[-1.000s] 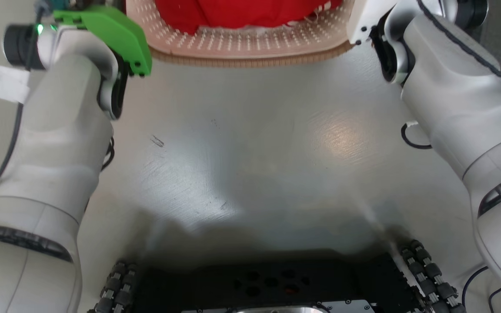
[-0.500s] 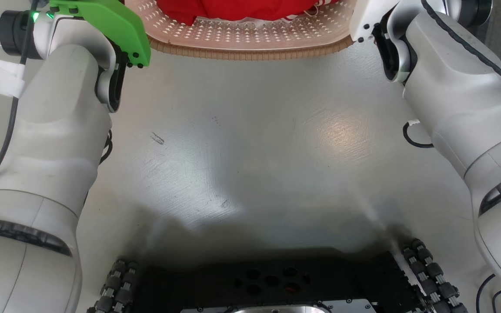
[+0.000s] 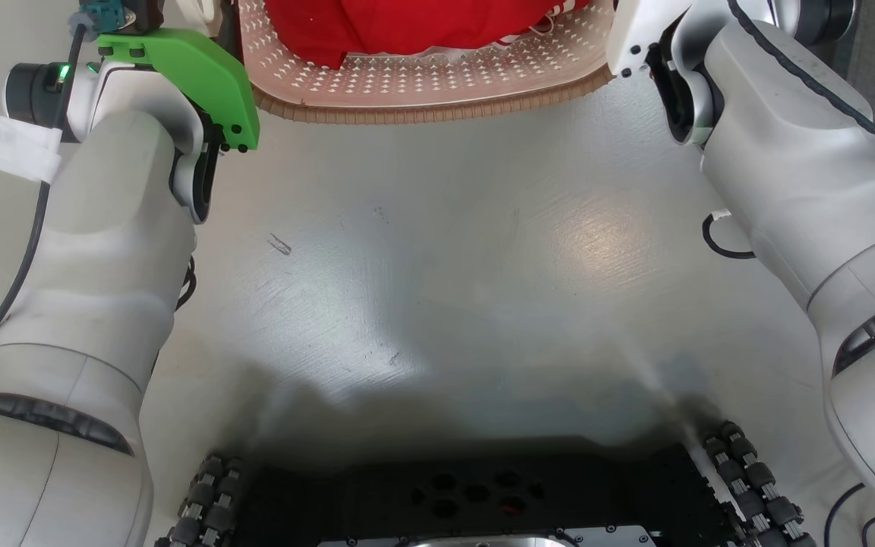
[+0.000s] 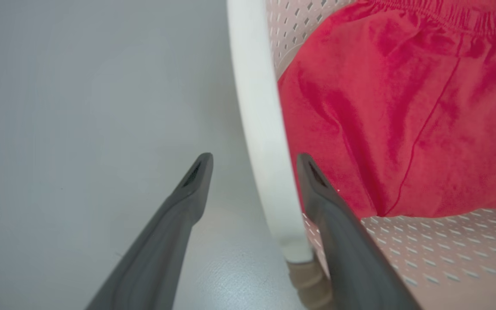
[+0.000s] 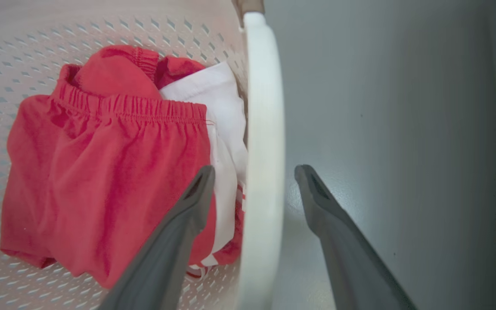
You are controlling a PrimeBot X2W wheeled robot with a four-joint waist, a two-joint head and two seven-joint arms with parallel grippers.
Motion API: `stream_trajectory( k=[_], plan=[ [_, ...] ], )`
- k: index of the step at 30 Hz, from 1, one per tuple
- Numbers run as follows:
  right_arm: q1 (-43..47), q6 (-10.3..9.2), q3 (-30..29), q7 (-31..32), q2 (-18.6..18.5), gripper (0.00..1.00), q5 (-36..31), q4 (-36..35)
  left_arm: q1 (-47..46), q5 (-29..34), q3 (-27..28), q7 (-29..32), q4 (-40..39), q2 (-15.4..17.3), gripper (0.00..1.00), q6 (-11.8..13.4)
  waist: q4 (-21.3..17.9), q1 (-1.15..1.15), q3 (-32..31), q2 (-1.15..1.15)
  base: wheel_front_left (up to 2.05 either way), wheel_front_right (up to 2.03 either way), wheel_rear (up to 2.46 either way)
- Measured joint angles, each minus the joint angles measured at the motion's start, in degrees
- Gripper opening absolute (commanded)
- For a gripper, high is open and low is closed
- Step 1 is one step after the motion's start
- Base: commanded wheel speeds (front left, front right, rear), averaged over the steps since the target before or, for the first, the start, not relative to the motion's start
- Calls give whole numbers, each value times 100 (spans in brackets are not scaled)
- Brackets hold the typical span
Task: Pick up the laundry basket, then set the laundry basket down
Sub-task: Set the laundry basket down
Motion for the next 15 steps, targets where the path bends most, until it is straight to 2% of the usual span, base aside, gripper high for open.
stream_trajectory(
  k=[15],
  plan=[
    [5, 0, 37, -53, -2, 100, 0, 36, 7, -23, 3, -67, 142, -4, 100, -18, -6, 0, -326, 0, 0, 0, 0]
  ],
)
